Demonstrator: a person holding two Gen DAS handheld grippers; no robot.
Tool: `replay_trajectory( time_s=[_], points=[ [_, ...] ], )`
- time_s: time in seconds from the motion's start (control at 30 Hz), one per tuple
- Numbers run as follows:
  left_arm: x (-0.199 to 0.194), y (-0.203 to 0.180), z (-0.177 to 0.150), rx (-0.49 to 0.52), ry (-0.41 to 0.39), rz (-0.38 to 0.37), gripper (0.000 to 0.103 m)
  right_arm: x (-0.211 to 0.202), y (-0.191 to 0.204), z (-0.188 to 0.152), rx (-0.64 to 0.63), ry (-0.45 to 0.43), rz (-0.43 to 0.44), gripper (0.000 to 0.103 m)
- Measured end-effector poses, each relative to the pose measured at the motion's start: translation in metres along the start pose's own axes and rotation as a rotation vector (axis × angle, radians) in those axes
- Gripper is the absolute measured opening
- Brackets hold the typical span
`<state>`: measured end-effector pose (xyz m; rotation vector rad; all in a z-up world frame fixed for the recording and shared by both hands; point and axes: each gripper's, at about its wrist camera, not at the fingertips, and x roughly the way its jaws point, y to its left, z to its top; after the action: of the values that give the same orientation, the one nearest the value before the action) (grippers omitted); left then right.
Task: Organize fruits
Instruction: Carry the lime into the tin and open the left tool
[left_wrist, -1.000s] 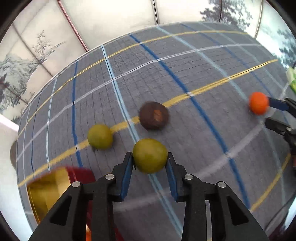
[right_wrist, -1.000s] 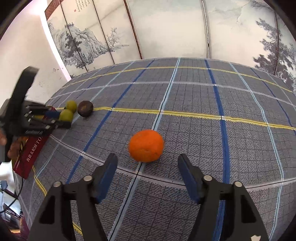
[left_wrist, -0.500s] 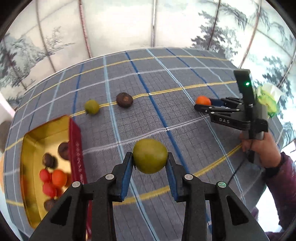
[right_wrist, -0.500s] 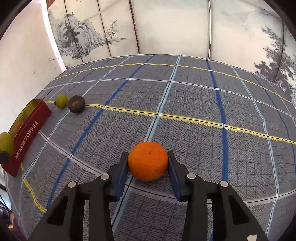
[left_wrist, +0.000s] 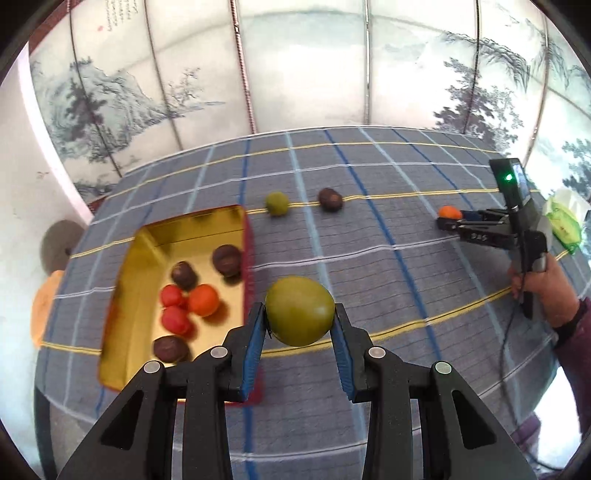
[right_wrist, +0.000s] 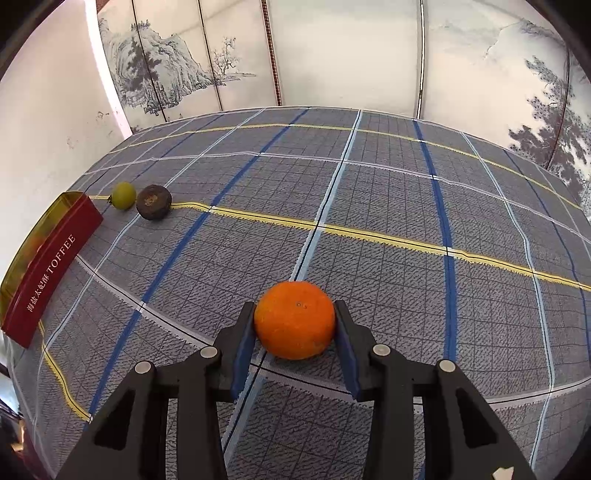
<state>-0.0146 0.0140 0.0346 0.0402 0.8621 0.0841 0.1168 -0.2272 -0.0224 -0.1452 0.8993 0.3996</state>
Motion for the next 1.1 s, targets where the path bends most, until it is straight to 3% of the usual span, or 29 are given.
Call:
replay_trajectory(
  time_s=[0.2, 0.6, 1.1],
  points=[
    [-0.003, 0.007, -0.015, 0.012, -0.022, 0.064, 0.037, 0.002, 0.007, 0.000, -0.027, 0.009, -0.037, 0.040],
    [0.005, 0.021, -0.031, -0.006, -0.021, 0.108, 0.037, 0.001, 0.007, 0.000, -0.045, 0.011, -0.053, 0.041],
    [0.042, 0.067, -0.025, -0.012, -0.004, 0.248, 0.037, 0.002, 0.009, 0.000, -0.056, 0.012, -0.059, 0.042]
  ],
)
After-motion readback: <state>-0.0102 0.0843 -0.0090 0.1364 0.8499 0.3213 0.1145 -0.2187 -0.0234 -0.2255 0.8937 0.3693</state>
